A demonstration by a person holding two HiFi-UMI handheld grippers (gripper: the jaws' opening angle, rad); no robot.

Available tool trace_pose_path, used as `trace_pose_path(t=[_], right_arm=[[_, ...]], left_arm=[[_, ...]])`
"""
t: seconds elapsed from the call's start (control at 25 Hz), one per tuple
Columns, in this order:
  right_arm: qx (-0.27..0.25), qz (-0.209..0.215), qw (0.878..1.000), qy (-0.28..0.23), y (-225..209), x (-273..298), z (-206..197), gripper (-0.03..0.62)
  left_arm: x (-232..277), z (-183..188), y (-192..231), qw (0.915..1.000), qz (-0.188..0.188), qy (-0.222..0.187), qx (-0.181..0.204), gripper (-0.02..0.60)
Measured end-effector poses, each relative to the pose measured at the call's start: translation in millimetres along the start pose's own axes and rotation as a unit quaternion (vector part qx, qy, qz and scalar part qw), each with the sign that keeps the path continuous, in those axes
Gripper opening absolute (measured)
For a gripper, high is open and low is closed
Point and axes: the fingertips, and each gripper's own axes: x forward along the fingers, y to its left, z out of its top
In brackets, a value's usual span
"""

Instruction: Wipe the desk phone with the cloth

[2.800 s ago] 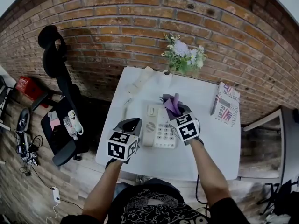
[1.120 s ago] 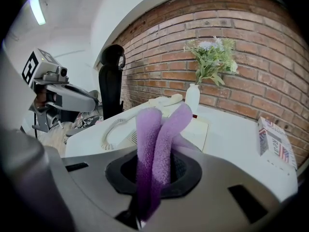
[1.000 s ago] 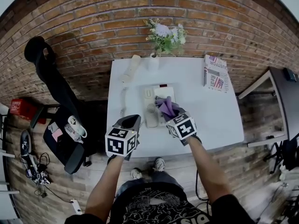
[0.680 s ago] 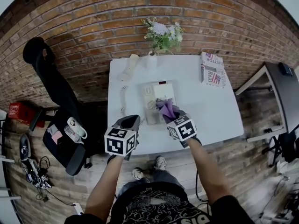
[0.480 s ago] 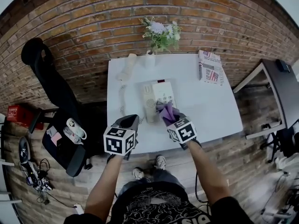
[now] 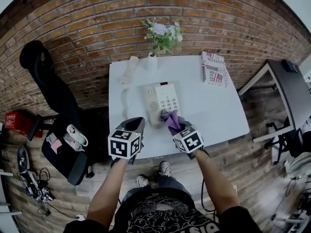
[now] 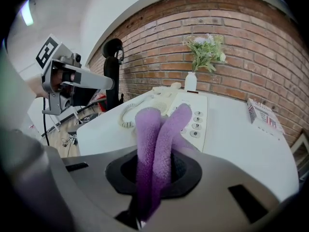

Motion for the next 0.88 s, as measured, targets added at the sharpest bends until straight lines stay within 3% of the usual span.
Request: trace_pose_path(t=[0.48,0.88], right_arm=[[-0.028,-0.027,0.998,-0.054,-32.8,-34.3,65.5,0.047],[-0.09,-0.014,0.993,-0.075,-45.2,-18.2,130.6,0.048]], left_arm=[[6.4,9.3,4.2,0.9998,0.015,-0.01,-0.008,0.006],[6.8,15.9,23.9,0.9988,0.044,-0.015,-0.019,0.006]])
